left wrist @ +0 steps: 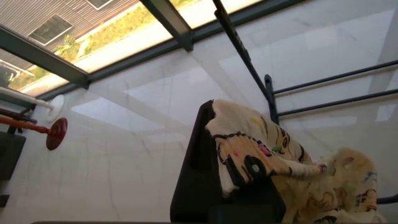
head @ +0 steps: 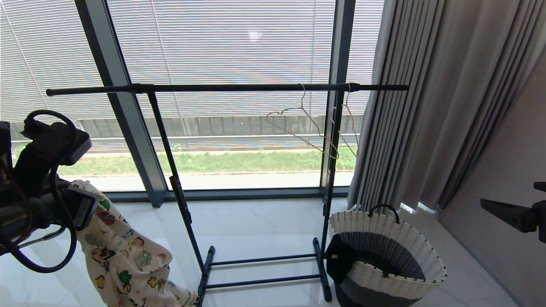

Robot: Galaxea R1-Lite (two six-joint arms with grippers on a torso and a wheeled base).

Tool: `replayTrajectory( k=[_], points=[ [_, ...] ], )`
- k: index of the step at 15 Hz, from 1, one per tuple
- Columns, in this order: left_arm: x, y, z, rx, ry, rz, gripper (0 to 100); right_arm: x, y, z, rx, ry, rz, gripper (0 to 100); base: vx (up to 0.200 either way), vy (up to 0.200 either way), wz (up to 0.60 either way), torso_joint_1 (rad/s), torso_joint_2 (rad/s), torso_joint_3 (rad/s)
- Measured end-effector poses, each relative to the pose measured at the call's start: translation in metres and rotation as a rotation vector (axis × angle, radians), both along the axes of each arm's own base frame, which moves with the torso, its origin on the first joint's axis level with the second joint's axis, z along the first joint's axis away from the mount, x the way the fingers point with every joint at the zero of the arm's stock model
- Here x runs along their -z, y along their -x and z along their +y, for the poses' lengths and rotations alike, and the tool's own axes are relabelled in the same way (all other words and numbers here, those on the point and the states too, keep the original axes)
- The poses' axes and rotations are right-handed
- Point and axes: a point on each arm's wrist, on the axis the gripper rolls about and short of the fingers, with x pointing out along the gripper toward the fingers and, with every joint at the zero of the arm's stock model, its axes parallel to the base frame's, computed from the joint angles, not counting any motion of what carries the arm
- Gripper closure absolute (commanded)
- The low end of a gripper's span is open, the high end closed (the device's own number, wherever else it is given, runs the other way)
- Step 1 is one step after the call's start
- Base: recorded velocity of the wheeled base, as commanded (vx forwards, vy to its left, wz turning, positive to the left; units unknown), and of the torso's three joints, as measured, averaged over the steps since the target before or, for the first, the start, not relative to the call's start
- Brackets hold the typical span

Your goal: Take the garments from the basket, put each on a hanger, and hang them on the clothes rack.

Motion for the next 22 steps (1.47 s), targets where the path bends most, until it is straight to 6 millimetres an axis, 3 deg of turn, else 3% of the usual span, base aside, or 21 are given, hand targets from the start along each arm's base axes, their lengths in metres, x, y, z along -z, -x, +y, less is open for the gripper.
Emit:
replayTrajectory(
  k=[22],
  points=[
    [0.000,0.002,0.000,-0.004,0.001,-0.005,100,-0.001,-0.028,0.010,-0.065,-0.046,-0.053,0,0.200,0.000,0.00,0.003,0.00,0.001]
  ],
)
